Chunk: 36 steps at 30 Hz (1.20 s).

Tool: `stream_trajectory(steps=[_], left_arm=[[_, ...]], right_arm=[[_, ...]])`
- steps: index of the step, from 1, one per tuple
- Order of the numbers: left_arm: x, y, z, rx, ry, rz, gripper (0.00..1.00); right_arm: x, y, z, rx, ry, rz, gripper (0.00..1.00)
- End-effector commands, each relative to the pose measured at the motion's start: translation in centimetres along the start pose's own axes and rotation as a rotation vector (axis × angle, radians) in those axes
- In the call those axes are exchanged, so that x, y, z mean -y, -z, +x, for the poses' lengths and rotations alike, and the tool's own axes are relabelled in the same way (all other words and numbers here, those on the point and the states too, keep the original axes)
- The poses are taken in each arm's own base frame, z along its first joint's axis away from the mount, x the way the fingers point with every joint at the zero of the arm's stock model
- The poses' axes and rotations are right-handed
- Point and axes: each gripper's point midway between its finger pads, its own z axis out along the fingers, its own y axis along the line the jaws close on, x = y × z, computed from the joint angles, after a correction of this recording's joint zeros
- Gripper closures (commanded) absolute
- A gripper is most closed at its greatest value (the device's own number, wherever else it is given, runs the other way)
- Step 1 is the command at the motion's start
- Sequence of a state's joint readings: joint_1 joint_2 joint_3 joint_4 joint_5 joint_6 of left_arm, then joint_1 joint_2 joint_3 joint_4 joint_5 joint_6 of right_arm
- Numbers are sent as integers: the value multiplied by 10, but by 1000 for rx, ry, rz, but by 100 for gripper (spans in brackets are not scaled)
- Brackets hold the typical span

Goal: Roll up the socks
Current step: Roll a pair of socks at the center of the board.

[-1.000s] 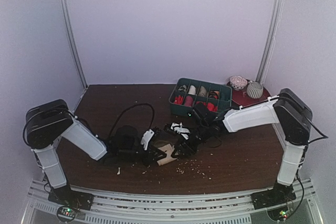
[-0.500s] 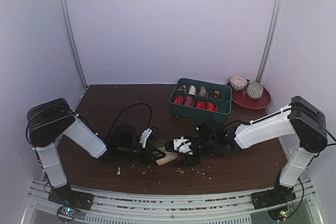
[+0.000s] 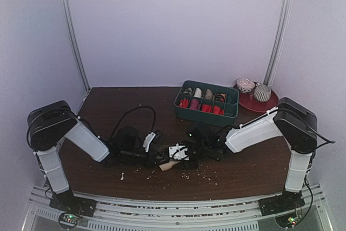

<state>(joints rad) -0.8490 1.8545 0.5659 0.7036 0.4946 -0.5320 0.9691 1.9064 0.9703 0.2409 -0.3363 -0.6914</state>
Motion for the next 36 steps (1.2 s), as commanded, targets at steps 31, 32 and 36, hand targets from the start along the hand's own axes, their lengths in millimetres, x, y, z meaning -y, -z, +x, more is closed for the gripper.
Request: stream_trajectory(steps=[31,32,36], left_arm=[[50,73,-51,327,-567,-97,27],[49,69,-52,319,-574,-92,27],[48,53,-45,273,-577,-46,28]], right_arm=[[-100,3,92,-590,-671,-474,65],[-100,2,92,-589,-669,-474,65],[-98,1,92,-597,-663,-473,65]])
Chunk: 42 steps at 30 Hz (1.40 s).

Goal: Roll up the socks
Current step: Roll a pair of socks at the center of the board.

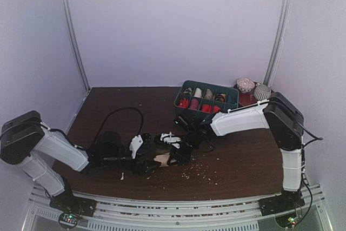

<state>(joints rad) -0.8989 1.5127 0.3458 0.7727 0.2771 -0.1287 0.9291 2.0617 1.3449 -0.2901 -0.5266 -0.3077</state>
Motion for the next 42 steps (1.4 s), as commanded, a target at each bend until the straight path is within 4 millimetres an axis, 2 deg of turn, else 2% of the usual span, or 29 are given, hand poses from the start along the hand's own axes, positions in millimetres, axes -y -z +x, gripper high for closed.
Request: stream_trajectory(steps=[1,10,19,23,26,29,30,34,37,39,42], left_arm=[[12,-13,-27,93,-64,85,28],[15,-16,20,-19,13,108,33],[18,-30,47,-72,72,146,45],[17,-37,60,-123,85,154,61],[18,-40,67,-154,97,165,77],[13,-45,85,-247,132,136,100],[9,-48,88,-268,146,118,100],[-4,-49,122,-476,287,45,100],[-9,-35,152,-635,429,-11,100],[-7,-22,165,-684,540,-3,100],[-6,-5,176,-735,636,8,100]], right_arm=[[-27,-28,129,-430,-204,-97,65],[-27,-30,135,-442,-217,-113,65],[-31,-31,134,-446,-223,-153,65],[-35,-31,135,-458,-228,-192,65],[-37,-31,139,-479,-231,-205,65],[-36,-30,137,-467,-234,-211,65],[-35,-29,135,-457,-235,-211,65],[-25,-24,111,-372,-211,-166,58],[-11,-12,79,-251,-142,-78,53],[0,7,47,-124,-74,23,46],[9,37,10,59,35,147,42]])
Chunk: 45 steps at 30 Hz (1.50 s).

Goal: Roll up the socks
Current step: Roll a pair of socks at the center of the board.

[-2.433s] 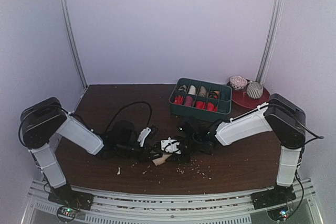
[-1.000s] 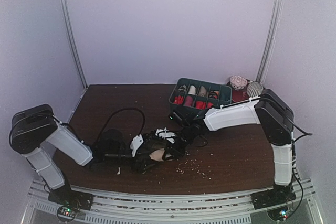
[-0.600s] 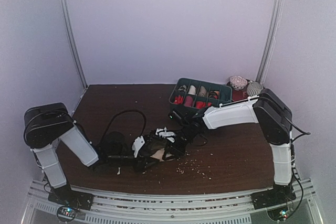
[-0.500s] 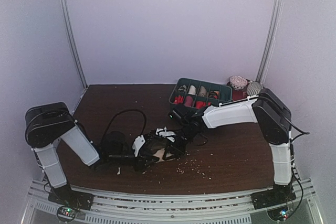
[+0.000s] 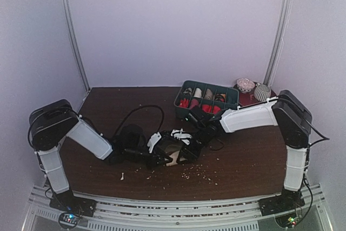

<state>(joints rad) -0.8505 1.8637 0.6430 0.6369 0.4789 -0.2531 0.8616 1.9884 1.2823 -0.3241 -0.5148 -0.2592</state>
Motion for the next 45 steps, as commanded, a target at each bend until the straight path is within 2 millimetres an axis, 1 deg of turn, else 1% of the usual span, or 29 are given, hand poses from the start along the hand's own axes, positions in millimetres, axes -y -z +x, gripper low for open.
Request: stream_trajectory(steps=[1,2,4,5,7,10,13,15,18,21,24,26,27,31,33,35,36,37,39,40,42,43,45], left_arm=[[-22,40,157,-525,488,-145,100],[-21,42,157,-539,499,-137,100],[-14,42,154,-558,527,-90,100],[-12,42,151,-568,539,-79,100],[-9,43,148,-581,557,-67,100],[-8,46,150,-621,578,-61,100],[-8,48,151,-664,573,-58,100],[-11,48,150,-677,568,-61,100],[-13,49,147,-684,562,-65,100],[-13,50,148,-690,560,-61,100],[-11,51,149,-696,556,-53,100],[-10,52,150,-704,550,-48,100],[-10,52,150,-704,547,-45,100],[-9,49,146,-697,534,-28,100],[-10,46,138,-677,519,-17,100],[-12,42,125,-638,486,-14,100],[-15,39,116,-610,462,-19,97],[-18,38,103,-573,430,-34,90],[-25,35,75,-494,355,-57,77],[-28,34,58,-441,311,-69,72],[-30,34,22,-323,218,-78,50],[-30,35,4,-257,174,-86,48],[-29,40,-30,-125,92,-97,46]], right_arm=[[-9,20,-14,132,180,138,41],[-9,33,-27,209,224,181,40],[-14,50,-34,293,312,251,37],[-17,52,-28,303,371,286,35],[-26,56,-25,324,468,342,33],[-32,57,-19,343,551,393,32],[-34,51,-18,350,584,393,30],[-32,43,-16,325,591,385,30],[-22,28,-14,288,591,402,30],[-13,21,-17,282,588,427,30],[-10,15,-20,270,590,423,31],[-8,8,-16,244,581,414,32],[-6,4,-13,232,570,408,34],[-3,-8,-2,188,479,361,52],[0,-16,9,147,398,319,60],[3,-24,24,118,312,277,64],[2,-26,31,112,273,253,65],[2,-28,38,110,225,222,66],[-5,-32,50,104,150,146,67],[-8,-34,56,96,116,115,67],[-13,-39,67,77,60,65,68],[-15,-41,72,64,36,43,68],[-16,-46,83,32,-16,11,68]])
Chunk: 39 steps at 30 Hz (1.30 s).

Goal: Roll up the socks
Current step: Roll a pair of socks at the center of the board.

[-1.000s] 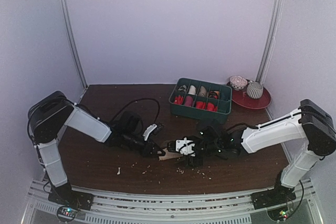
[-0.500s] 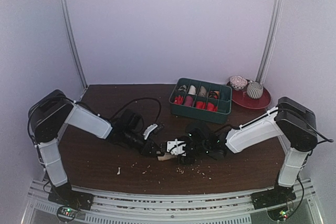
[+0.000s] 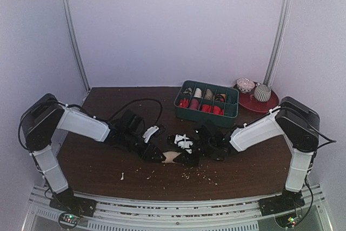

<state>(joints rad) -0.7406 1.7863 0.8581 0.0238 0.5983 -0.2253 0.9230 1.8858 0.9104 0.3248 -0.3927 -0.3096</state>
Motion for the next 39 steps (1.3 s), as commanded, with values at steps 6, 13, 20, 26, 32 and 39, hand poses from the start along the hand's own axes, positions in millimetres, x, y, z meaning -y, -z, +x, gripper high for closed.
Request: stream_trajectory(steps=[6,13,20,26,32,39], left_arm=[[32,56,-64,477,-337,-68,41],[53,38,-49,508,-471,62,39],[50,9,-31,449,-449,118,42],[38,-5,-9,390,-396,101,43],[27,-23,4,341,-366,81,44],[36,2,-8,444,-404,30,29]], right_arm=[[-47,-4,108,-332,-346,-224,68],[-49,-2,118,-402,-389,-247,68],[-45,-4,115,-405,-393,-242,68],[-43,-4,116,-413,-392,-239,68],[-44,-5,117,-421,-393,-250,68],[-42,-4,120,-431,-395,-247,68]])
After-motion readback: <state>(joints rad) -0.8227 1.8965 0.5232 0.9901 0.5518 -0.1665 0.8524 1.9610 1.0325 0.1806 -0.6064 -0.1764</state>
